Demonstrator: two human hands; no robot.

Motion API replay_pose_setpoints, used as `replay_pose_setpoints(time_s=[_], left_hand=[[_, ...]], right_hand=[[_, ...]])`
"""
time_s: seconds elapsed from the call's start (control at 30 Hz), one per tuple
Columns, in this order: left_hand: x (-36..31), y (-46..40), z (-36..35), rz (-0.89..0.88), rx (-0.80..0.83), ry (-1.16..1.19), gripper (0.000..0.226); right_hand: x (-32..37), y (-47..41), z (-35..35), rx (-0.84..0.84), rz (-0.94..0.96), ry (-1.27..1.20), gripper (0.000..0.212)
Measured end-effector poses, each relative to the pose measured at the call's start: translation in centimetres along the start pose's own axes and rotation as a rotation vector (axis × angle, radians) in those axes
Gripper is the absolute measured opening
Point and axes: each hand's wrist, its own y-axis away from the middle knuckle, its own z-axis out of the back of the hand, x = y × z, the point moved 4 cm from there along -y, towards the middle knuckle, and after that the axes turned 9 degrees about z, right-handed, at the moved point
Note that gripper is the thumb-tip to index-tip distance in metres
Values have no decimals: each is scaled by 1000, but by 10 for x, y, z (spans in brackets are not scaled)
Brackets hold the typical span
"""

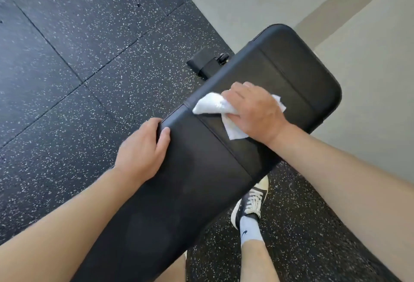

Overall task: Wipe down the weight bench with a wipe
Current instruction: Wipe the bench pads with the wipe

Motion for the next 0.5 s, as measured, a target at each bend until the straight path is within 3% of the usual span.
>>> replay_pose_setpoints(time_s=[0.13,0.23,0.33,0.5], left_hand=[[-43,-16,-1,-80,-18,17,42],[-89,-40,-3,-116,-28,42,42],[-139,-65,-4,-126,-50,74,42],[-194,-105,-12,11,-61,95,52]], right_hand=[[-109,44,26,-75,-515,54,30],[-117,50,27,-118,-749,28,29],[-83,51,23,-155,-747,-31,23],[-52,99,22,-73,-501,-9,13]])
